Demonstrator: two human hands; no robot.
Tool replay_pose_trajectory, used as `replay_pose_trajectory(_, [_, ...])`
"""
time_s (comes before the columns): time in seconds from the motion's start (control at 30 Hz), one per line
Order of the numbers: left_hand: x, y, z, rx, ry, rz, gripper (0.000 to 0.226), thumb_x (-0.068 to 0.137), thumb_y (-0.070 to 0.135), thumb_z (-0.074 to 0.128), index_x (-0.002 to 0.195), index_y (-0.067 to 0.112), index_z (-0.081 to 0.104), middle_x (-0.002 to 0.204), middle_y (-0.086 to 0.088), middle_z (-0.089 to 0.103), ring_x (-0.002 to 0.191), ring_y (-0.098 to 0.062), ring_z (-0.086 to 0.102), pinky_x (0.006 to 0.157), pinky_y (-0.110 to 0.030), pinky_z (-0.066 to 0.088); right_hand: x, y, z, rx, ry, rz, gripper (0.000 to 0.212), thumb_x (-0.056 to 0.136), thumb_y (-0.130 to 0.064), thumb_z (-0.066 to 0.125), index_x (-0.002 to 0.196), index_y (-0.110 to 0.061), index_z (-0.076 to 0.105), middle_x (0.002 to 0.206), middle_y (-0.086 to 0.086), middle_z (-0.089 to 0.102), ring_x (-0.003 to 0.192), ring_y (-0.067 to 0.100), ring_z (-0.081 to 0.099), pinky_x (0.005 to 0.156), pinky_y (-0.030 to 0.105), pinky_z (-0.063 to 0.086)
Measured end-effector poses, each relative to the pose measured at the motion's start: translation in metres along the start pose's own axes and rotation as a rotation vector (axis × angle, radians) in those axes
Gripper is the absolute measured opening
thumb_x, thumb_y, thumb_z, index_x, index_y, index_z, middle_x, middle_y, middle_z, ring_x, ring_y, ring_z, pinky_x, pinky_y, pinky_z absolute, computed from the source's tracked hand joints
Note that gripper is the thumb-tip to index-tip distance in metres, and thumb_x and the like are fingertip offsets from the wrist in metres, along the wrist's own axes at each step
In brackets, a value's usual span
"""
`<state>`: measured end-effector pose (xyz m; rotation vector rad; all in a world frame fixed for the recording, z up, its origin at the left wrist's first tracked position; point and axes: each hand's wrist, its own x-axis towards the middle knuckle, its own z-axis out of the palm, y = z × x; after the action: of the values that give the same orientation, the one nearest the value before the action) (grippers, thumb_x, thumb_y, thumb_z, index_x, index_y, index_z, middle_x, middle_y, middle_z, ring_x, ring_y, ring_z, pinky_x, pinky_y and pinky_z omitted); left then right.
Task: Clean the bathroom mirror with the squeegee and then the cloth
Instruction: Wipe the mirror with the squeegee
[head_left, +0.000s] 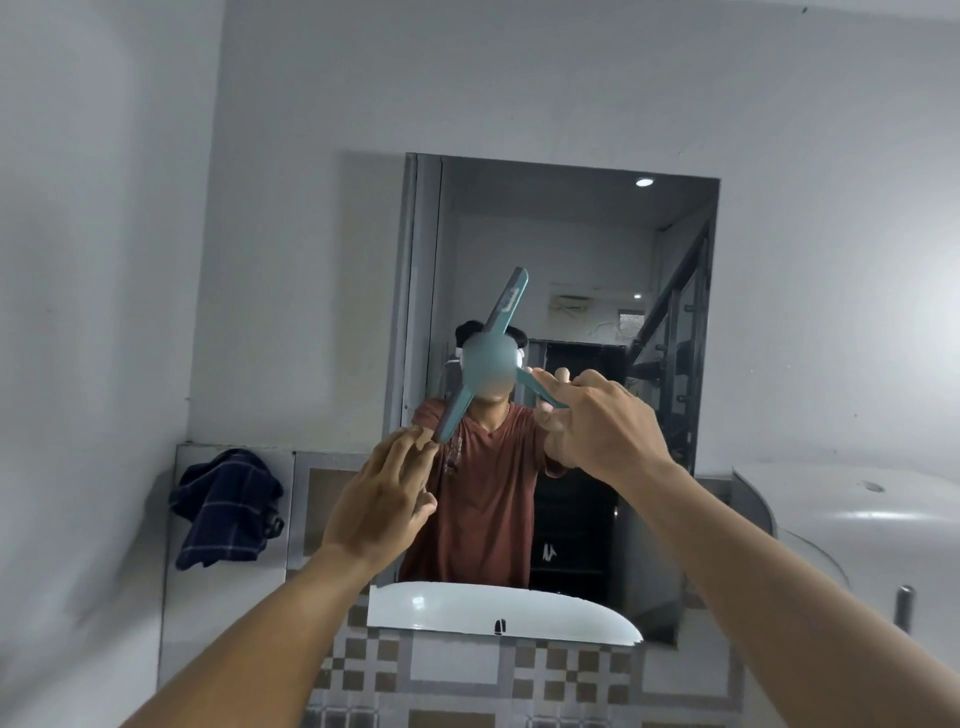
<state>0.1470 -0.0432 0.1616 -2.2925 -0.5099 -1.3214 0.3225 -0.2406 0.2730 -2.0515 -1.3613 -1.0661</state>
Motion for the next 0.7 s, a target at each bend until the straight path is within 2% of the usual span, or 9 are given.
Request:
replay_pose_trajectory(0.17, [0.000,-0.003,-0.001,-0.016,-0.019,-0.006,0.073,0.069,0.032,0.088,0.133,0.009,0.059,0.135,-0.013,0.058,0.124,-0.030,0.059,0.105,-0.037,0.048,0.006,0.010,0.000,-0.022,-0.001,-0.017,0.057,0.101,-0.032,0.054,0.152,-0.047,0.033,0.124,-0.004,0.055,0.116,0.023,0.055,0.095,0.042,0.048])
replay_pose_trajectory(0.3, [0.009,-0.006,-0.006,-0.018,0.002,0.000,0.045,0.084,0.026,0.074,0.123,0.010,0.060,0.132,-0.012,0.059,0.121,-0.030,0.059,0.104,-0.042,0.051,0.008,0.015,-0.013,-0.096,0.011,-0.039,0.057,0.103,-0.028,0.049,0.153,-0.047,0.032,0.124,-0.002,0.052,0.113,0.024,0.052,0.096,0.042,0.045])
replay_pose_trajectory(0.4, [0.028,-0.010,-0.014,-0.041,0.030,-0.024,0.036,0.089,0.020,0.067,0.122,0.011,0.057,0.132,-0.012,0.057,0.119,-0.030,0.058,0.100,-0.043,0.053,0.009,0.018,-0.020,-0.139,0.014,-0.042,0.058,0.103,-0.025,0.047,0.153,-0.048,0.031,0.124,-0.002,0.052,0.113,0.024,0.051,0.095,0.040,0.042])
replay_pose_trajectory(0.53, [0.070,-0.013,-0.032,0.016,0.019,-0.036,0.045,0.090,0.023,0.064,0.132,0.010,0.054,0.139,-0.014,0.050,0.123,-0.033,0.052,0.100,-0.044,0.052,0.013,0.025,-0.026,-0.169,0.007,-0.033,0.058,0.102,-0.024,0.047,0.152,-0.050,0.031,0.122,-0.003,0.051,0.115,0.023,0.050,0.095,0.039,0.040])
replay_pose_trajectory(0.63, [0.099,-0.014,-0.048,0.067,-0.028,-0.043,0.065,0.084,0.032,0.069,0.142,0.014,0.046,0.146,-0.014,0.041,0.130,-0.034,0.044,0.105,-0.047,0.048,0.013,0.034,-0.035,-0.186,0.002,-0.021,0.060,0.102,-0.022,0.046,0.152,-0.050,0.029,0.122,-0.001,0.052,0.115,0.025,0.050,0.097,0.040,0.041])
replay_pose_trajectory(0.7, [0.113,-0.015,-0.055,0.090,-0.015,-0.026,0.067,0.087,0.040,0.064,0.145,0.016,0.043,0.147,-0.014,0.038,0.132,-0.035,0.041,0.104,-0.049,0.048,0.011,0.042,-0.041,-0.183,-0.006,0.003,0.063,0.101,-0.018,0.045,0.153,-0.049,0.028,0.123,0.001,0.052,0.117,0.027,0.051,0.098,0.041,0.041])
